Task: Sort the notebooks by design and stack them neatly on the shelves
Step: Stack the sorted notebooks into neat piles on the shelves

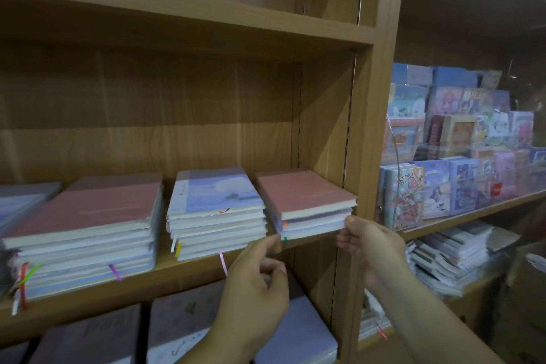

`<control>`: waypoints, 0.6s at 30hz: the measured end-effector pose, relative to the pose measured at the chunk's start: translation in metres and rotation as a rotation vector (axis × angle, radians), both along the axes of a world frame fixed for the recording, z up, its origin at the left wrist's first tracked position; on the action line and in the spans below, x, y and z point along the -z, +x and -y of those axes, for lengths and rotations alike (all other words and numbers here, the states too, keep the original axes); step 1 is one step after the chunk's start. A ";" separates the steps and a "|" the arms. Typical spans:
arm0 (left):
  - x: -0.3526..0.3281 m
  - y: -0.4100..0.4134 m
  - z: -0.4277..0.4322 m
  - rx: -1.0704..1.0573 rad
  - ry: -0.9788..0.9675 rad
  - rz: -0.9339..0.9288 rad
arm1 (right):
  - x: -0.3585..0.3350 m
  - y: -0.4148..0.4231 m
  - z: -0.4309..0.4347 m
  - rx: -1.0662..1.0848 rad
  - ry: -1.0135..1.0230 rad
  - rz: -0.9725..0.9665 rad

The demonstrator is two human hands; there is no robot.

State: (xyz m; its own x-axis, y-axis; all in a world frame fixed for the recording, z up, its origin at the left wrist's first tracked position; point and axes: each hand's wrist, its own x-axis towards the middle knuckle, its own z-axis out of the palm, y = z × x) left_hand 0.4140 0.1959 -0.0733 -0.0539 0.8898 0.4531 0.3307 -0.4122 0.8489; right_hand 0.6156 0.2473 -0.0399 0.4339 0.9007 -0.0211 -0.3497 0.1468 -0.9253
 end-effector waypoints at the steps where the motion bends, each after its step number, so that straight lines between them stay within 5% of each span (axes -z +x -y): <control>1: -0.003 0.000 0.001 -0.026 -0.006 0.033 | 0.001 0.007 0.006 -0.003 0.001 0.021; 8: -0.042 0.030 0.000 0.155 -0.587 0.629 | -0.019 0.040 0.036 -0.160 -0.119 0.018; 10: -0.049 0.036 -0.004 0.202 -0.611 0.771 | -0.033 0.043 0.029 -0.319 -0.170 0.057; 18: -0.045 0.021 0.004 0.247 -0.523 0.547 | -0.040 0.056 0.038 -0.656 -0.180 0.262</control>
State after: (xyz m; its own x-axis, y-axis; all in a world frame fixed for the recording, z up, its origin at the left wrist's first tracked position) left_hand 0.4346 0.1917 -0.0280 0.0783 0.9951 -0.0604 -0.2379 0.0775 0.9682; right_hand 0.6713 0.2098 0.0004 -0.1829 0.9695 -0.1630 -0.0776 -0.1795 -0.9807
